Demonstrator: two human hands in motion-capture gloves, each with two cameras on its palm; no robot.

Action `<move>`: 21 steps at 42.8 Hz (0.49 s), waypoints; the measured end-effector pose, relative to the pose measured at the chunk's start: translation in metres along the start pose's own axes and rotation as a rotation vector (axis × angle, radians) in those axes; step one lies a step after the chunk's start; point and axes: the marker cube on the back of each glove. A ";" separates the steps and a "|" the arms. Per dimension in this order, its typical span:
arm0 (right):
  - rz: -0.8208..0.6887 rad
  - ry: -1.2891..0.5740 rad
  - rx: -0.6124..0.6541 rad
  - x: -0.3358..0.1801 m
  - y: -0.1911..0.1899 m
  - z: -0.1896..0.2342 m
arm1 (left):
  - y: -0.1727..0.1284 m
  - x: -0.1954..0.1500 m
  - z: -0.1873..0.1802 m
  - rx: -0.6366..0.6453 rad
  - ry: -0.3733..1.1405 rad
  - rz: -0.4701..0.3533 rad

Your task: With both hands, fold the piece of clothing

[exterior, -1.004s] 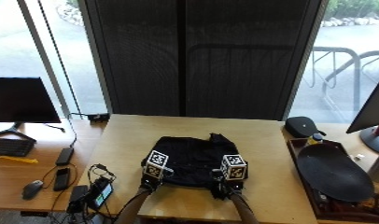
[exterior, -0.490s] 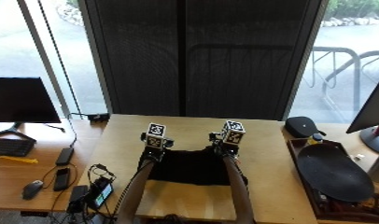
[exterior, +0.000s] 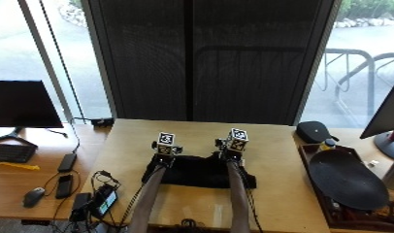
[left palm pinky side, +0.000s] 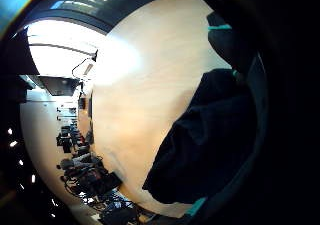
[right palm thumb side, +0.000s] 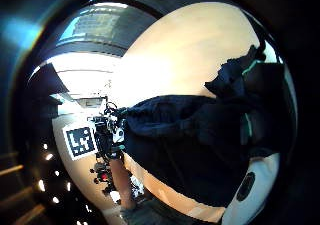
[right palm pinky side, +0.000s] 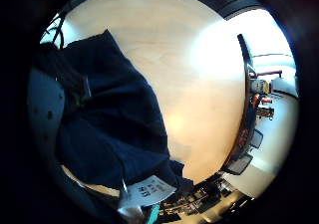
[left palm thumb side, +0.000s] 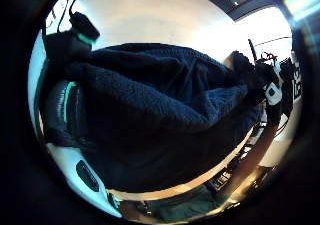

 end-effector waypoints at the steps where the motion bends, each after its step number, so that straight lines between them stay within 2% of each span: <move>1: -0.036 -0.034 0.005 -0.001 0.000 0.000 | -0.009 -0.001 -0.001 0.086 0.009 0.001; 3: -0.049 -0.033 0.043 -0.001 0.006 -0.008 | -0.020 -0.004 -0.006 0.227 0.033 0.005; 4: -0.026 -0.009 0.067 0.001 0.011 -0.014 | -0.018 -0.007 -0.009 0.249 0.040 0.003; 9: 0.324 0.222 0.161 0.020 0.064 -0.053 | 0.015 -0.029 -0.023 0.236 -0.008 -0.051; 11: 0.389 0.261 0.206 0.024 0.087 -0.063 | 0.028 -0.028 -0.028 0.253 0.032 -0.035; 13: 0.471 0.296 0.245 0.031 0.118 -0.069 | 0.049 -0.020 -0.028 0.214 0.116 0.004; 16: 0.634 0.321 0.226 0.052 0.156 -0.059 | 0.067 -0.013 -0.019 0.166 0.181 0.042; 19: 0.818 0.326 0.175 0.076 0.189 -0.040 | 0.060 -0.026 -0.001 0.193 0.082 0.019; 21: 0.942 0.328 0.130 0.081 0.215 -0.031 | 0.061 -0.030 0.019 0.122 0.051 0.009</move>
